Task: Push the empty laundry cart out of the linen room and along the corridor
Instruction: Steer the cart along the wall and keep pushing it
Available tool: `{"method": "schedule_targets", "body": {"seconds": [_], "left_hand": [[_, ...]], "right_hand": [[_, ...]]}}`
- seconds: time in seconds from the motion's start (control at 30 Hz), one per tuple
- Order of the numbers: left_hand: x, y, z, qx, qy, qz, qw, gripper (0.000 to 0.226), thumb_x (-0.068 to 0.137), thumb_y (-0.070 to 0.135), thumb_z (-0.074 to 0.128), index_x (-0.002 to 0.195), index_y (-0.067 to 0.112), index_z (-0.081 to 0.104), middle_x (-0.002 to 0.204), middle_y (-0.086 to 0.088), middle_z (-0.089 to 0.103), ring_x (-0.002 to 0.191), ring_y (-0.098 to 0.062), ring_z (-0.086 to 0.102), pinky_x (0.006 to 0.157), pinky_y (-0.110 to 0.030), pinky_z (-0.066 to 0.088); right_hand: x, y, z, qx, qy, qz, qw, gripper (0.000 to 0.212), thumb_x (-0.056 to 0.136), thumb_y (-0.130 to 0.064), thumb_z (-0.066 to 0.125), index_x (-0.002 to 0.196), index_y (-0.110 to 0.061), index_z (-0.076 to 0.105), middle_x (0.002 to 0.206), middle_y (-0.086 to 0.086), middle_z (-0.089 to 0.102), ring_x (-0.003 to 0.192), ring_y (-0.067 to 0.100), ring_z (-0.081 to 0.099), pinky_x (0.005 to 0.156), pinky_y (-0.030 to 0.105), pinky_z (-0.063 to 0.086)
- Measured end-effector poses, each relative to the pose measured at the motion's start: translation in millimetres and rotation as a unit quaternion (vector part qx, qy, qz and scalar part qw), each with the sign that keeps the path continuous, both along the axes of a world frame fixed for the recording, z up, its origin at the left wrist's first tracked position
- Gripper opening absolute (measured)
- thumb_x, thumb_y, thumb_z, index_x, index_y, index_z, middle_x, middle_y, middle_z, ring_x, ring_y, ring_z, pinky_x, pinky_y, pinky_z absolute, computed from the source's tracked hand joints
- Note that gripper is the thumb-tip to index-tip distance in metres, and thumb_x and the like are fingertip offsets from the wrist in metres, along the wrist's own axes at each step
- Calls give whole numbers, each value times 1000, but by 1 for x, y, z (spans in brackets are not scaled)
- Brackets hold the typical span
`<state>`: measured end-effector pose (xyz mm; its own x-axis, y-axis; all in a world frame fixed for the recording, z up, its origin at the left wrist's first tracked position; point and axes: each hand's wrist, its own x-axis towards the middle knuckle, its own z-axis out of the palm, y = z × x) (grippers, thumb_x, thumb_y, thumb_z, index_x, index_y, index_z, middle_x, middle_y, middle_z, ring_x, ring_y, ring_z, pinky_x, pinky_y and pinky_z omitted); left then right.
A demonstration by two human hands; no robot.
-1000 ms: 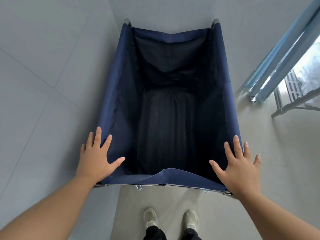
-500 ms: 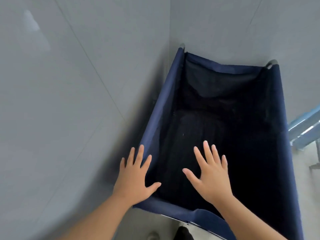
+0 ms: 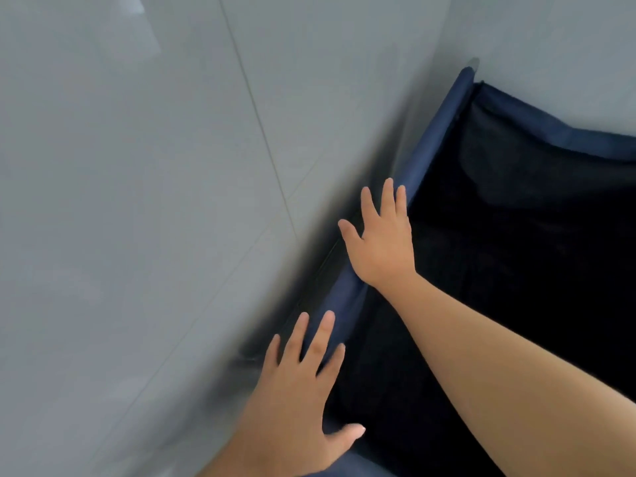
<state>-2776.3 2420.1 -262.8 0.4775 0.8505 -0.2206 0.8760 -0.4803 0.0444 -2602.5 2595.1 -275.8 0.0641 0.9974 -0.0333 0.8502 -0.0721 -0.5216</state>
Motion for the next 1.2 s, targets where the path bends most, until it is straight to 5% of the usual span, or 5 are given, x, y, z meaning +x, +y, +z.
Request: {"method": "schedule_targets", "body": {"seconds": [0.6,0.93,1.07,1.2], "left_hand": [[-23,28,-6,-3,5,-23,1000,94,52,94,51,106,23,80,152,-13,38,129,-37,41,72,-55,62],[-13,26,-7,-21,23,-21,999,101,40,100,58,102,24,81,147,-13,40,117,-43,68,64,-52,63],[-9,29,-5,-27,15,-22,999,98,52,100,44,102,25,82,146,-13,39,111,-41,71,62,-52,63],[-3,33,-6,-1,-1,-11,1000,81,38,80,85,97,24,82,166,-17,17,110,-40,72,62,-52,63]], "right_hand": [[-21,9,-9,25,45,-11,999,81,95,-59,45,161,-26,10,171,4,-6,155,26,-21,121,47,28],[-17,6,-8,17,53,-13,998,80,95,-59,47,160,-32,9,171,-2,-7,154,19,-24,117,45,33],[-14,9,-7,15,58,-13,998,79,95,-59,48,160,-33,11,171,-4,-6,154,18,-25,117,45,36],[-11,12,-8,20,61,-12,998,78,95,-57,48,160,-32,12,171,-4,-4,154,17,-25,117,43,31]]}}
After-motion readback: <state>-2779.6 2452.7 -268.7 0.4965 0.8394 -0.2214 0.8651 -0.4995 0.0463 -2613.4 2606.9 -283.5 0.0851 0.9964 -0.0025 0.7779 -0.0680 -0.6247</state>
